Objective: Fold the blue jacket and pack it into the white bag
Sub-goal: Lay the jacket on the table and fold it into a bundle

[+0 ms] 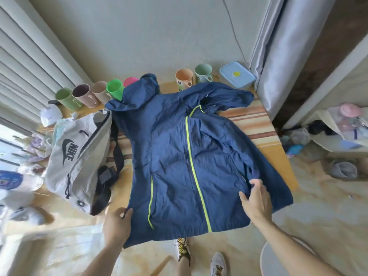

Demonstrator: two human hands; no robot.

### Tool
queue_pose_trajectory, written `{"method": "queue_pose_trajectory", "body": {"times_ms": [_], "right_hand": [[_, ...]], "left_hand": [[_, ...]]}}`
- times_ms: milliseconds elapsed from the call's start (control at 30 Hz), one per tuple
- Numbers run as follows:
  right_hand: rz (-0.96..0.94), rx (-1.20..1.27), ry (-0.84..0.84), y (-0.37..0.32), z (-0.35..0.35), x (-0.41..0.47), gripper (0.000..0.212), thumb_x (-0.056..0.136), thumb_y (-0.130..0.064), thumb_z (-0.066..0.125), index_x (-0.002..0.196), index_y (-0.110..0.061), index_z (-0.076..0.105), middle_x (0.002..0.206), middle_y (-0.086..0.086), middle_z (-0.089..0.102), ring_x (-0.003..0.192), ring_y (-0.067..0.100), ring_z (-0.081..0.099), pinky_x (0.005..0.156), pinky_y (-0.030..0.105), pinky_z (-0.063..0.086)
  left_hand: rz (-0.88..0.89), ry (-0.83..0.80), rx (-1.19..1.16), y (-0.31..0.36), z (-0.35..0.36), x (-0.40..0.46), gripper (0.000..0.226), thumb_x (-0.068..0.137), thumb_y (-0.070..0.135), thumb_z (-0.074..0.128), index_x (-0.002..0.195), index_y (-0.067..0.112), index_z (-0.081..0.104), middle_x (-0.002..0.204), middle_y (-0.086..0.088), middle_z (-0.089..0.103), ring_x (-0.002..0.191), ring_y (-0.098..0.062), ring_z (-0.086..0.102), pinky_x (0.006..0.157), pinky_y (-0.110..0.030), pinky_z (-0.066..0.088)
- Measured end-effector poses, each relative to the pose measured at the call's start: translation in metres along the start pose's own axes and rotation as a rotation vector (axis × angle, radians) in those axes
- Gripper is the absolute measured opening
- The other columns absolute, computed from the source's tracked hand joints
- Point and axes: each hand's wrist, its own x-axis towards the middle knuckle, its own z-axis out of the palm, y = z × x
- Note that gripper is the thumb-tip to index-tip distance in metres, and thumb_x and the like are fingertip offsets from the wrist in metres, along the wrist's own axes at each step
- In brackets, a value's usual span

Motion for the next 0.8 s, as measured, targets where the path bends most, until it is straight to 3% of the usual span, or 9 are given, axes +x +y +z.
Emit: {"method": "queue_pose_trajectory", "body": {"times_ms": [67, 167, 300, 367, 433, 500, 667, 733, 800], "right_hand": [[0.174, 0.105, -0.078, 0.013, 0.005, -0.006, 0.051, 0.087, -0.023, 0.08, 0.127, -0.004, 0.055, 0.126, 0.022, 0.062, 0.112, 0.044, 0.062, 0.092, 0.05, 0.055], [0.348, 0.198, -0.145, 0.02, 0.012, -0.015, 0.058, 0.086, -0.027, 0.082, 0.129, -0.001, 0.053, 0.135, 0.028, 0.051, 0.118, 0.046, 0.056, 0.099, 0.05, 0.049], [0.525, 0.372, -0.11, 0.023, 0.015, -0.023, 0.071, 0.08, -0.033, 0.086, 0.127, 0.004, 0.049, 0.138, 0.031, 0.048, 0.12, 0.051, 0.054, 0.098, 0.051, 0.047], [0.507, 0.502, -0.145, 0.031, 0.017, -0.024, 0.076, 0.076, -0.046, 0.083, 0.128, 0.001, 0.053, 0.129, 0.017, 0.058, 0.115, 0.044, 0.059, 0.098, 0.048, 0.049], [0.585, 0.717, -0.298, 0.033, 0.018, -0.032, 0.06, 0.086, -0.038, 0.08, 0.133, -0.011, 0.055, 0.121, 0.002, 0.06, 0.113, 0.034, 0.057, 0.102, 0.045, 0.047], [0.641, 0.888, -0.429, 0.033, 0.02, -0.036, 0.044, 0.093, -0.025, 0.076, 0.131, -0.02, 0.055, 0.123, -0.003, 0.061, 0.114, 0.025, 0.055, 0.106, 0.046, 0.044], [0.662, 0.9, -0.437, 0.056, 0.017, -0.043, 0.04, 0.083, -0.017, 0.084, 0.12, -0.01, 0.072, 0.114, 0.008, 0.079, 0.107, 0.029, 0.072, 0.098, 0.044, 0.053], [0.717, 0.878, -0.443, 0.062, -0.007, -0.05, 0.04, 0.078, -0.013, 0.087, 0.116, -0.008, 0.073, 0.11, 0.012, 0.08, 0.105, 0.033, 0.074, 0.093, 0.044, 0.057], [0.738, 0.874, -0.456, 0.062, -0.042, -0.059, 0.034, 0.079, -0.002, 0.084, 0.111, -0.002, 0.072, 0.101, 0.018, 0.079, 0.093, 0.035, 0.075, 0.077, 0.038, 0.058]], "left_hand": [[-0.08, -0.008, -0.027, -0.007, 0.004, -0.011, 0.024, 0.095, 0.027, 0.065, 0.087, 0.007, 0.075, 0.084, -0.018, 0.073, 0.079, -0.037, 0.063, 0.069, -0.039, 0.046], [-0.149, -0.02, -0.086, -0.019, 0.006, -0.022, 0.042, 0.092, 0.031, 0.066, 0.061, 0.003, 0.064, 0.059, -0.015, 0.06, 0.059, -0.031, 0.053, 0.059, -0.04, 0.045], [-0.197, -0.055, -0.278, -0.027, 0.002, -0.034, 0.03, 0.098, 0.024, 0.06, 0.075, 0.006, 0.066, 0.073, -0.015, 0.064, 0.07, -0.031, 0.057, 0.067, -0.041, 0.048], [-0.195, -0.027, -0.348, -0.025, 0.0, -0.041, 0.022, 0.101, 0.023, 0.056, 0.086, 0.01, 0.064, 0.085, -0.016, 0.066, 0.078, -0.033, 0.059, 0.069, -0.039, 0.046], [-0.174, -0.014, -0.331, -0.021, -0.002, -0.047, 0.02, 0.102, 0.023, 0.053, 0.094, 0.007, 0.062, 0.091, -0.021, 0.064, 0.082, -0.035, 0.058, 0.07, -0.04, 0.042], [-0.151, 0.0, -0.318, -0.021, 0.0, -0.049, 0.02, 0.102, 0.021, 0.054, 0.097, 0.003, 0.062, 0.093, -0.024, 0.064, 0.085, -0.036, 0.058, 0.073, -0.04, 0.039], [-0.196, 0.005, -0.337, -0.023, -0.012, -0.052, 0.018, 0.096, 0.017, 0.067, 0.097, 0.0, 0.071, 0.083, -0.024, 0.069, 0.078, -0.037, 0.064, 0.082, -0.046, 0.053], [-0.187, -0.004, -0.373, -0.022, -0.025, -0.058, 0.006, 0.092, 0.01, 0.071, 0.095, 0.004, 0.072, 0.09, -0.025, 0.072, 0.076, -0.034, 0.064, 0.078, -0.042, 0.052], [-0.164, -0.03, -0.474, -0.013, -0.04, -0.067, 0.007, 0.091, 0.001, 0.07, 0.095, 0.007, 0.07, 0.089, -0.024, 0.075, 0.07, -0.031, 0.067, 0.065, -0.03, 0.056]]}}
